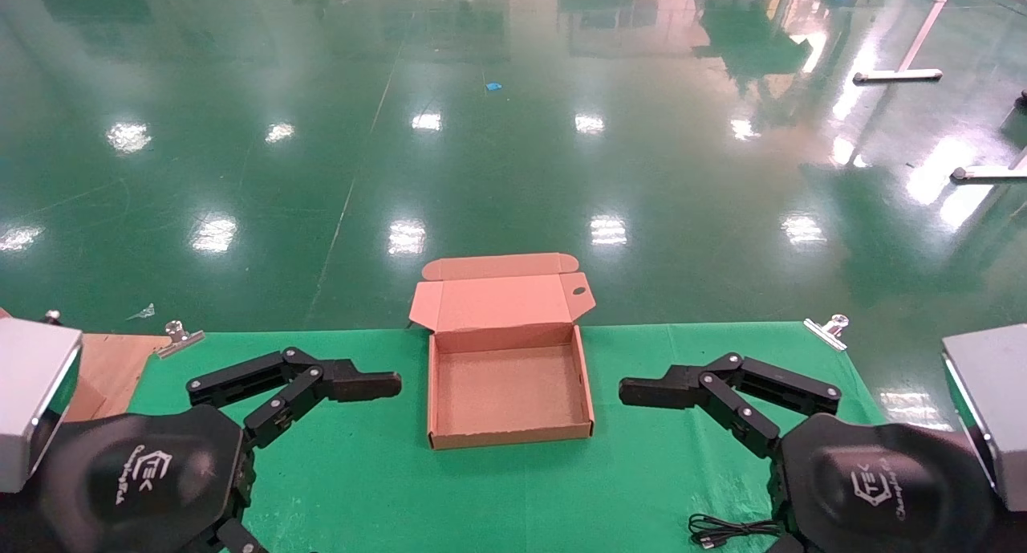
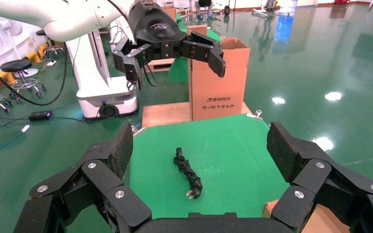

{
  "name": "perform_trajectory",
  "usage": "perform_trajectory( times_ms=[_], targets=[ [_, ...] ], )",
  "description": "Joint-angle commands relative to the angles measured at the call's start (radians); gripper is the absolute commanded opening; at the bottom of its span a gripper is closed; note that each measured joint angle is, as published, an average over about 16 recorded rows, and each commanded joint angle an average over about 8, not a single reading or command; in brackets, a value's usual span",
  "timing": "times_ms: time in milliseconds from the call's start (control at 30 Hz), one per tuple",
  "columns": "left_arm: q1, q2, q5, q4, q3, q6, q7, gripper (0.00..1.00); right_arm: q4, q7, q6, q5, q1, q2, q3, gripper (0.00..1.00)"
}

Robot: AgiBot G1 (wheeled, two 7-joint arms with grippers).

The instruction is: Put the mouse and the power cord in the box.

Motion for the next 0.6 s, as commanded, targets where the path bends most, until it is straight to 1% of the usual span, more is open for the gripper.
perform_trajectory(
  times_ms=[33,600],
  targets=[
    [0.0,0.0,0.0,0.0,0.0,0.0,0.0,1.0,0.0,0.0,0.0,0.0,0.0,0.0,0.0,1.0],
    [0.0,0.0,0.0,0.0,0.0,0.0,0.0,1.0,0.0,0.0,0.0,0.0,0.0,0.0,0.0,1.0]
  ],
)
